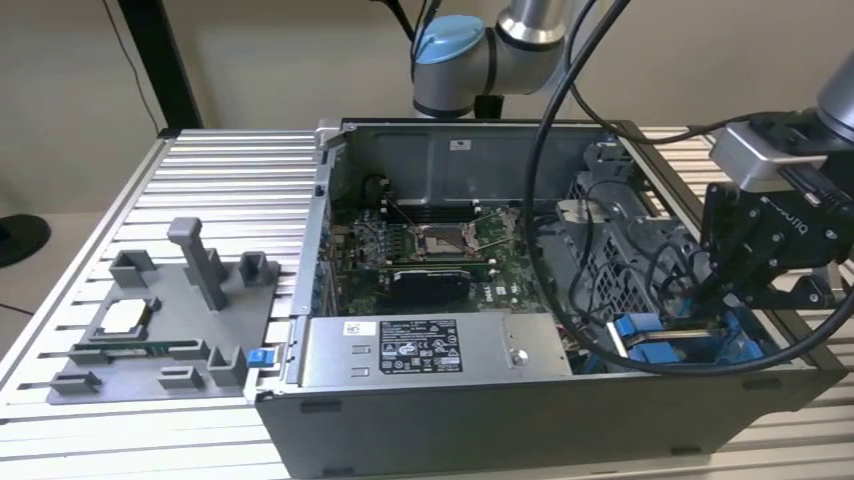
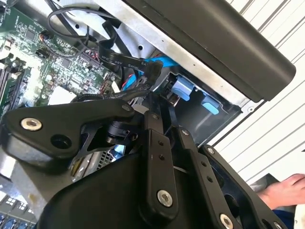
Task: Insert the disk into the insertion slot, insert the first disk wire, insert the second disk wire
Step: 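Insert the first disk wire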
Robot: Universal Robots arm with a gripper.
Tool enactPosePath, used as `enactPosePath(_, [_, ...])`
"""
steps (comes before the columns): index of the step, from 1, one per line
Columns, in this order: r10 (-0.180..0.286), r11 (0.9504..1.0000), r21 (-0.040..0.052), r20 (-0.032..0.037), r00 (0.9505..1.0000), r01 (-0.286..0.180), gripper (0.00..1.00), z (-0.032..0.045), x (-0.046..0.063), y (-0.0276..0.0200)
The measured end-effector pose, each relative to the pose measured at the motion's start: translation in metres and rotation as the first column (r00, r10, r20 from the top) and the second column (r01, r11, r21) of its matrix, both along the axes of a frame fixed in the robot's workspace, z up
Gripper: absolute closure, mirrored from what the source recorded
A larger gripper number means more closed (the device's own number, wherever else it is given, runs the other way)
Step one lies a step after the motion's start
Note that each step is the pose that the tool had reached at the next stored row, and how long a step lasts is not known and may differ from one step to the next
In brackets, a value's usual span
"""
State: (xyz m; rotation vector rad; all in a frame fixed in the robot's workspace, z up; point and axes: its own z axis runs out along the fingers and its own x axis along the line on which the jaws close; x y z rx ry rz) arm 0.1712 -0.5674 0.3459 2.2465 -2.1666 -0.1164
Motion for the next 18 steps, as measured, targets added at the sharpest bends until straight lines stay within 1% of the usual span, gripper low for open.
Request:
enactPosePath(7, [0.000,1.0000,0.0027,0.0000,1.0000,0.000,1.00,-0.0002,0.0002,-0.0023])
enactPosePath(18, [0.000,1.0000,0.0033,0.0000,1.0000,0.000,1.00,-0.0019,0.0001,-0.0021])
